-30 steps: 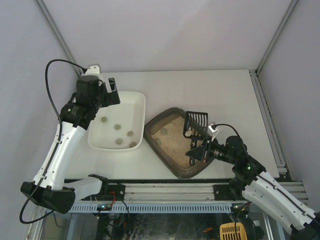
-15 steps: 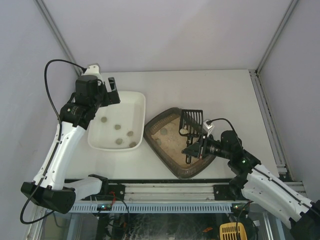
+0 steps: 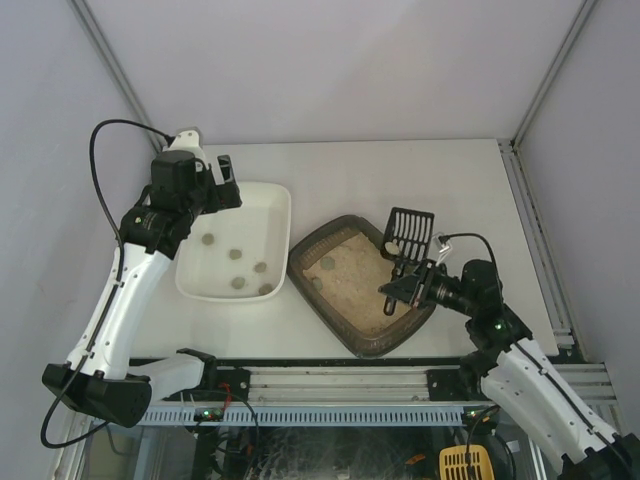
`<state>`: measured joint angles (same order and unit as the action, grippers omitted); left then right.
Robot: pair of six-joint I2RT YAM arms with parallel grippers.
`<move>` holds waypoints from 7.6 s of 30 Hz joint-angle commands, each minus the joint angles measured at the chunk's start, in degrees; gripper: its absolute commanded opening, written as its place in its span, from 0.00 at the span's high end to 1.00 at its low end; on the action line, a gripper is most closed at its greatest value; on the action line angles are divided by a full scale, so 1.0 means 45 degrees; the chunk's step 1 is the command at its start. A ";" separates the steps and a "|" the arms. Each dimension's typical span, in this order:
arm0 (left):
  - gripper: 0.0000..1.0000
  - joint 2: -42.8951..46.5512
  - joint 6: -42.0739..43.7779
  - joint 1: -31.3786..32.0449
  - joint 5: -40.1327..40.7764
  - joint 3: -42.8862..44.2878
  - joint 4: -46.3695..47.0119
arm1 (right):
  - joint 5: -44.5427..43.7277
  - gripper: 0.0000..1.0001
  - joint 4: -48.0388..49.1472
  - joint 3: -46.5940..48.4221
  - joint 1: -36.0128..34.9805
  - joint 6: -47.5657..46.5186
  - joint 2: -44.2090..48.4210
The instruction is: Clean the litter box
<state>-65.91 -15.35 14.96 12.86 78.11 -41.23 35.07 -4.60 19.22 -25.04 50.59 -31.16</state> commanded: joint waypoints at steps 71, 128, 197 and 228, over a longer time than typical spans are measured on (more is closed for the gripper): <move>0.00 0.0318 -0.3513 -0.7257 -0.6452 -0.0972 0.0189 | -1.1227 1.00 -1.3273 1.8944 -0.8743 -0.6052 -1.5381; 0.00 -0.2827 -0.4775 -0.0302 -0.7258 -0.3848 0.3674 | 0.5196 1.00 -0.4296 0.9105 -0.1917 -0.0178 -1.6155; 0.00 0.0524 -0.1676 -0.0399 -0.3095 0.0054 -0.0307 | -0.1824 1.00 -0.0447 0.0598 -0.3990 -0.2697 0.0070; 0.00 0.0526 -0.1690 -0.0487 -0.3236 -0.0029 -0.0251 | 0.1105 1.00 0.1238 0.0141 -0.2044 -0.0377 -0.0591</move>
<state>-64.73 -24.25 13.30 -1.65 78.74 -44.42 39.42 -2.44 18.81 -32.62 48.84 -33.30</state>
